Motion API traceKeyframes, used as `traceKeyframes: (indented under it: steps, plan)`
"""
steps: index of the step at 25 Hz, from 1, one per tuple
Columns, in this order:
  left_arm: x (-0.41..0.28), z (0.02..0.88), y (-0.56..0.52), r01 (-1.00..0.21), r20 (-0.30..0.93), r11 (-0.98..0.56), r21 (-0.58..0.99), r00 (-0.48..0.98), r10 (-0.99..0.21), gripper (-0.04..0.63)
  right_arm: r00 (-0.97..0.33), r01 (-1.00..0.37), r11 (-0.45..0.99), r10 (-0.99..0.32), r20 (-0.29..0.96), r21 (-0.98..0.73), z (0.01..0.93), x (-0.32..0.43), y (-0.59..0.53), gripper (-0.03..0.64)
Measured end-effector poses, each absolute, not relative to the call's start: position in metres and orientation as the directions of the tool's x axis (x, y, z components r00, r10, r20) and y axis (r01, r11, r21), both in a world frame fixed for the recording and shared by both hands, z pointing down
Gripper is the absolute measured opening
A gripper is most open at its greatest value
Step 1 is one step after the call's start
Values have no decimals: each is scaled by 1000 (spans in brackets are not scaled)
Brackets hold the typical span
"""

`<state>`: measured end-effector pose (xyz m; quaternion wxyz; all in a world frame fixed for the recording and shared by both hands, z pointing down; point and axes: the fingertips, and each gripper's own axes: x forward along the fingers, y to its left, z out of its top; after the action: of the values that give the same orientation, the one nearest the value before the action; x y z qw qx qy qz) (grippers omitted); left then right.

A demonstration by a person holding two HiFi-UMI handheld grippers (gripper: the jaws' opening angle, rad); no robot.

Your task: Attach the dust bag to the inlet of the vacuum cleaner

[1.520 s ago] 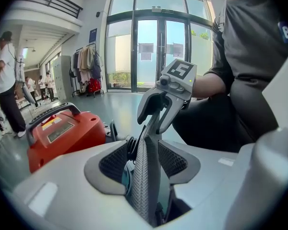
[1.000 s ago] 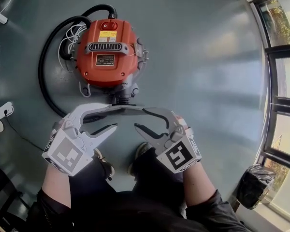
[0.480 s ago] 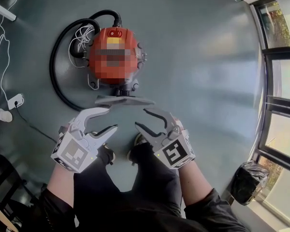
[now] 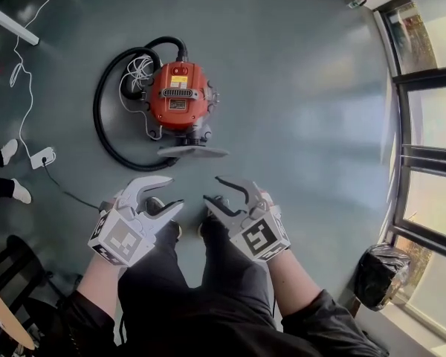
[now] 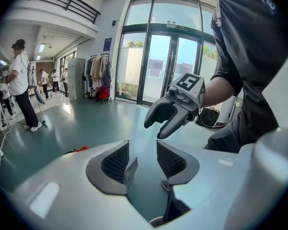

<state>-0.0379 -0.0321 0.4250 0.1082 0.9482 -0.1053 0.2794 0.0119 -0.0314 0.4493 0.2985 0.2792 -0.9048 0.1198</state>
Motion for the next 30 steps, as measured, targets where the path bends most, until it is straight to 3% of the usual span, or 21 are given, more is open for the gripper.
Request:
traceKeyframes:
  steps: [15, 30]
  plan:
    - [-48, 280, 34, -423, 568, -902, 86, 765, -304, 179, -774, -513, 852, -404, 488, -108, 295, 11, 27, 181]
    - [-110, 219, 136, -305, 464, -950, 71, 853, -240, 153, -685, -633, 773, -534, 495, -41, 230, -54, 130, 181]
